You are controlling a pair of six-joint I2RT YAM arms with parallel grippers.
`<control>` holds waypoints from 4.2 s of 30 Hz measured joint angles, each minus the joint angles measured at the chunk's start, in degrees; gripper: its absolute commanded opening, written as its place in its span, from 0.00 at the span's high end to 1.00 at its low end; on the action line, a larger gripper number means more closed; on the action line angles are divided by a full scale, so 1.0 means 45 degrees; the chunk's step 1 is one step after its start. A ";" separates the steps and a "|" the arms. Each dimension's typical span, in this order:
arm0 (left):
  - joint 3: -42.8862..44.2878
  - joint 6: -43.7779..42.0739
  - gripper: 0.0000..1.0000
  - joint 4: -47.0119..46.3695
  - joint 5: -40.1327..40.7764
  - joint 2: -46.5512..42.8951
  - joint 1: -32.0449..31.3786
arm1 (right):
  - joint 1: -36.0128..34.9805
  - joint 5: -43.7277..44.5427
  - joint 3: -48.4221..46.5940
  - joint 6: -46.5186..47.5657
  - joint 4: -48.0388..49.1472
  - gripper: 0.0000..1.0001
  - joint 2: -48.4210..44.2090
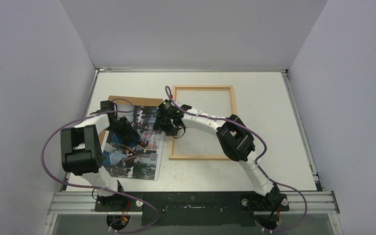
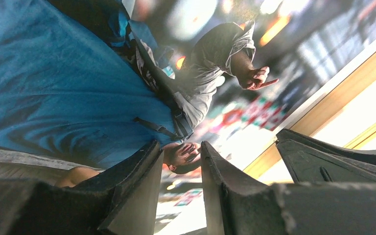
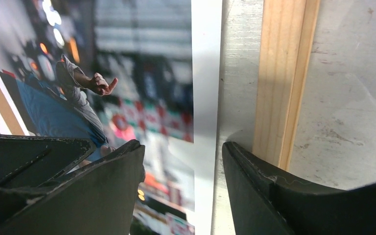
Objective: Put the photo into the frame
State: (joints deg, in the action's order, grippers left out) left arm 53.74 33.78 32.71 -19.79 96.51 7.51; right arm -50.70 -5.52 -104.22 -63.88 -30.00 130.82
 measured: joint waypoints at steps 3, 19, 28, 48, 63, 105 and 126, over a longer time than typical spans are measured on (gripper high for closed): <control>0.0034 -0.0015 0.67 0.0015 -0.0087 0.0053 0.0019 | -0.0005 0.0185 -0.0194 0.0034 -0.0389 0.36 0.0024; 0.0393 -0.0044 0.67 0.0291 -0.0272 0.0461 0.0024 | 0.0141 -0.0903 -0.0272 -0.0748 0.0243 0.32 0.0238; 0.0631 -0.0044 0.67 0.0554 -0.0277 0.0670 0.0024 | 0.0340 -0.1802 0.1302 -0.1598 0.2905 0.30 -0.0165; 0.0845 -0.0044 0.67 0.0782 -0.0282 0.0850 0.0034 | 0.0578 -0.3492 0.4469 -0.4269 0.6883 0.32 -0.1559; 0.0845 -0.0044 0.67 0.0782 -0.0291 0.0835 0.0034 | 0.0597 -0.3667 0.4551 -0.3050 0.7121 0.75 -0.1817; 0.3818 -0.1914 0.37 0.1433 0.0034 -0.3225 -0.0923 | 0.3779 -0.3206 -0.0481 0.4133 -0.1719 1.00 -0.4619; 0.3701 -0.4731 0.15 -0.3920 0.1341 -0.5571 -0.8704 | 0.4760 0.2812 0.0442 0.2191 -0.4143 1.00 -0.8170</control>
State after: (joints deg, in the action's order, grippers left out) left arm 70.39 12.49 15.07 -13.76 71.44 -31.66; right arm -29.28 7.14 -102.24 -54.02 -48.64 94.06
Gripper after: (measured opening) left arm 0.848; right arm 0.026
